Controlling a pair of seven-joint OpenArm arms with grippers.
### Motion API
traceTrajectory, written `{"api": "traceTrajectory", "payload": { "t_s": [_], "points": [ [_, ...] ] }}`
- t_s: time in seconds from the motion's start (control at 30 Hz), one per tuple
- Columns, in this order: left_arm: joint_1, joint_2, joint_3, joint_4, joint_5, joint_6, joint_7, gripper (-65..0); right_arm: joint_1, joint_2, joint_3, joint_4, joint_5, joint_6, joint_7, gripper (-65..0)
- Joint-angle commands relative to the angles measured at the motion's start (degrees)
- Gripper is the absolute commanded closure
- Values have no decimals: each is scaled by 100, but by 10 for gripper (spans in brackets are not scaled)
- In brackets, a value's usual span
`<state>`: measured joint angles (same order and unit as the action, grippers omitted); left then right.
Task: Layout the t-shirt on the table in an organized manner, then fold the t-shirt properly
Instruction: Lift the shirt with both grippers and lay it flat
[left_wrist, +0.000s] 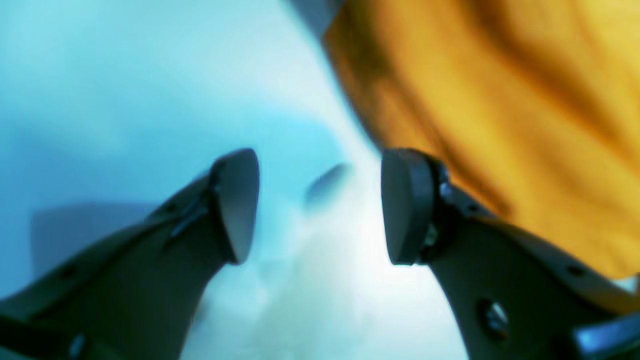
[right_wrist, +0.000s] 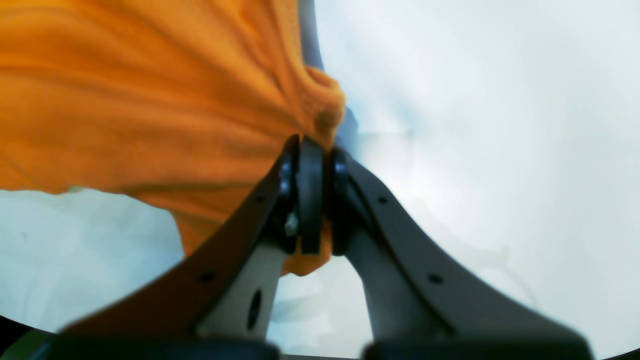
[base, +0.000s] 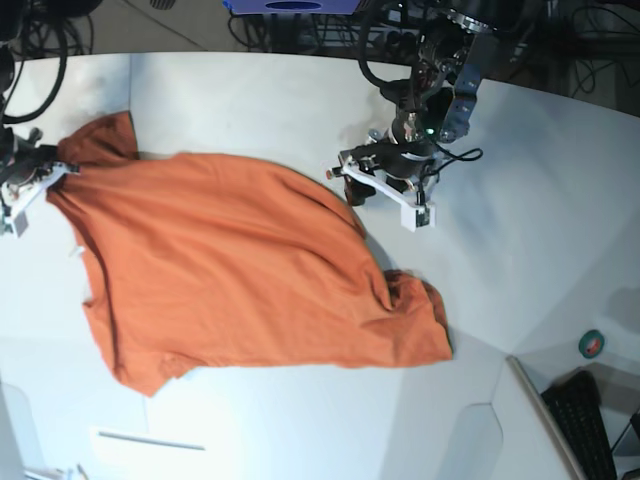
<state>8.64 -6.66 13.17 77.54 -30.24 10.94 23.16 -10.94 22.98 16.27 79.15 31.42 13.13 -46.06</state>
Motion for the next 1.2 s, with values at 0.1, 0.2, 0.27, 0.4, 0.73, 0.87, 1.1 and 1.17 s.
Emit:
{"api": "traceTrajectory", "payload": {
  "t_s": [0.1,0.2,0.27,0.4,0.73,0.87,1.1,1.17],
  "points": [
    [-341,239,-11,-523,-66,1,89,-365,96,124,47,98,19,19,83,0],
    [-456,327,-20,-664,-66,1,89,-364,96,124,47,98,19,19,83,0],
    [-605,336,33,-725,-66,1,1,-362,87,124,47,89,19,19,83,0],
    [-693,336,-11,-848,-75,1,-78,-114,87,124,47,98,19,19,83,0],
    [-60,-341,-293,664,-66,27,-70,0,-282,-122,83,1355,36,-16,-198,0],
    [-588,-359,-618,998,-22,27,18,0,61,-122,56,1619,36,-16,-409,0],
    [-2812,-148,-600,321,-22,27,915,0,1714,-8,65,1117,27,-16,-752,0],
    [-3524,-112,-600,-101,-22,27,915,0,2268,62,56,845,27,-16,-734,0]
  ]
}}
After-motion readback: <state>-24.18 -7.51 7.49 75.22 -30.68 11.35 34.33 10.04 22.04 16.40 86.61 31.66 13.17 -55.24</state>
